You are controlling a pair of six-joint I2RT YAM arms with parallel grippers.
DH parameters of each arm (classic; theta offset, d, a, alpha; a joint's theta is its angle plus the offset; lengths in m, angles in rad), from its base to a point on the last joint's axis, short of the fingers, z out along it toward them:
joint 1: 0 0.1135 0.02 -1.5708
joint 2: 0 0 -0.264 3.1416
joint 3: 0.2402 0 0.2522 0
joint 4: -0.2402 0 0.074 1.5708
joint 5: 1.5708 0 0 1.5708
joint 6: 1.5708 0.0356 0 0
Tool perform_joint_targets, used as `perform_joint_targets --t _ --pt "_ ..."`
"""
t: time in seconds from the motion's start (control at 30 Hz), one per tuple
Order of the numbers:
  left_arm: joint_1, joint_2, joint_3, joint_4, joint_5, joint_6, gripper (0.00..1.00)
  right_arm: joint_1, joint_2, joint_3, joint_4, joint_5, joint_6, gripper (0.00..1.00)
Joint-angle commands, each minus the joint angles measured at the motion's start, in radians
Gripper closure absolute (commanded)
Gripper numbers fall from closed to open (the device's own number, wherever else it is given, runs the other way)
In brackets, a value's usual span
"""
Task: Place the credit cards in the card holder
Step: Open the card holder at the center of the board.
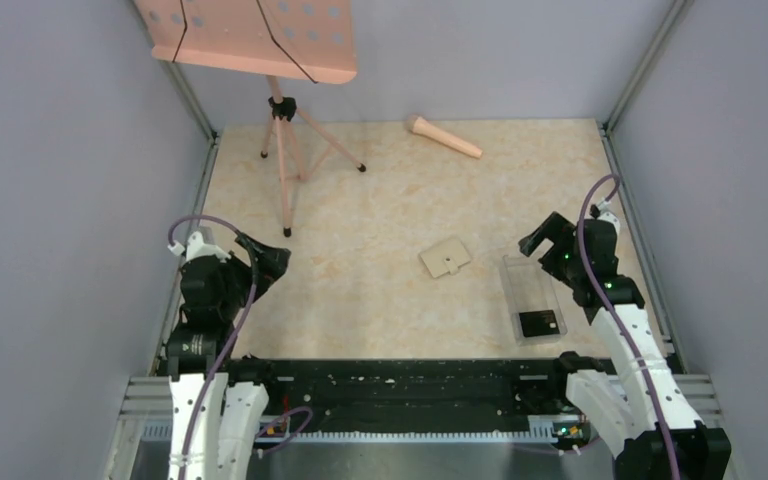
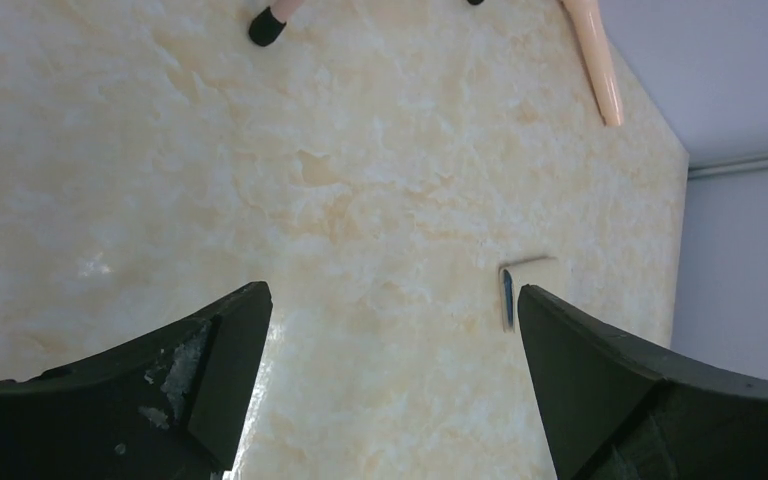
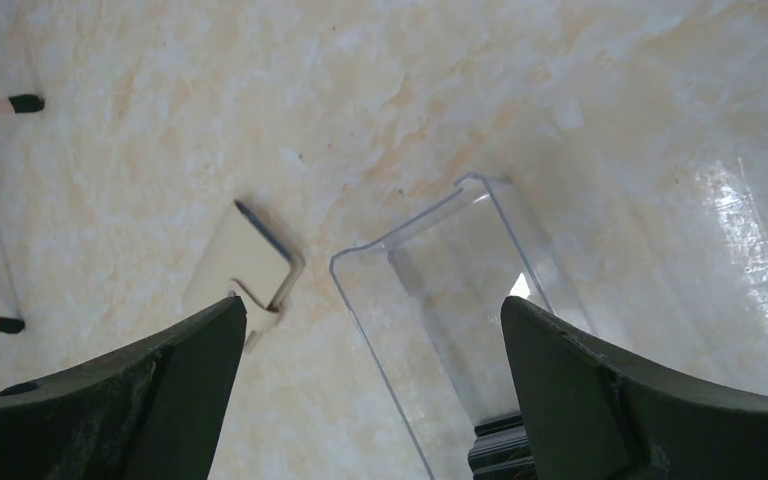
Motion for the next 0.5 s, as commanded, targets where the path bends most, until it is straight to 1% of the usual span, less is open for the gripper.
perform_joint_targets --t 0.0,0.1,0.17,0.3,0.4,0.47 --pt "0.000 0.004 -0.020 0.003 0.115 0.023 0.01 0.000 -0.019 0.028 -0.054 -0.108 -0.028 0.01" --pt "0.000 0.047 -0.039 0.066 0.249 0.064 0.01 0.001 -0.019 0.033 -0.059 -0.146 -0.032 0.01" --pt "0.000 0.103 -0.047 0.117 0.345 0.076 0.01 0.001 -0.020 0.038 -0.066 -0.201 -0.029 0.01" --pt "-0.005 0.311 -0.033 0.178 0.509 0.049 0.01 0.002 -0.003 0.084 -0.089 -0.277 -0.074 0.01" --pt "-0.045 0.463 0.004 0.190 0.541 0.046 0.01 0.006 0.039 0.157 -0.116 -0.306 -0.117 0.01" --pt "-0.129 0.553 0.030 0.214 0.524 0.033 0.01 0.025 0.070 0.211 -0.125 -0.313 -0.132 0.01"
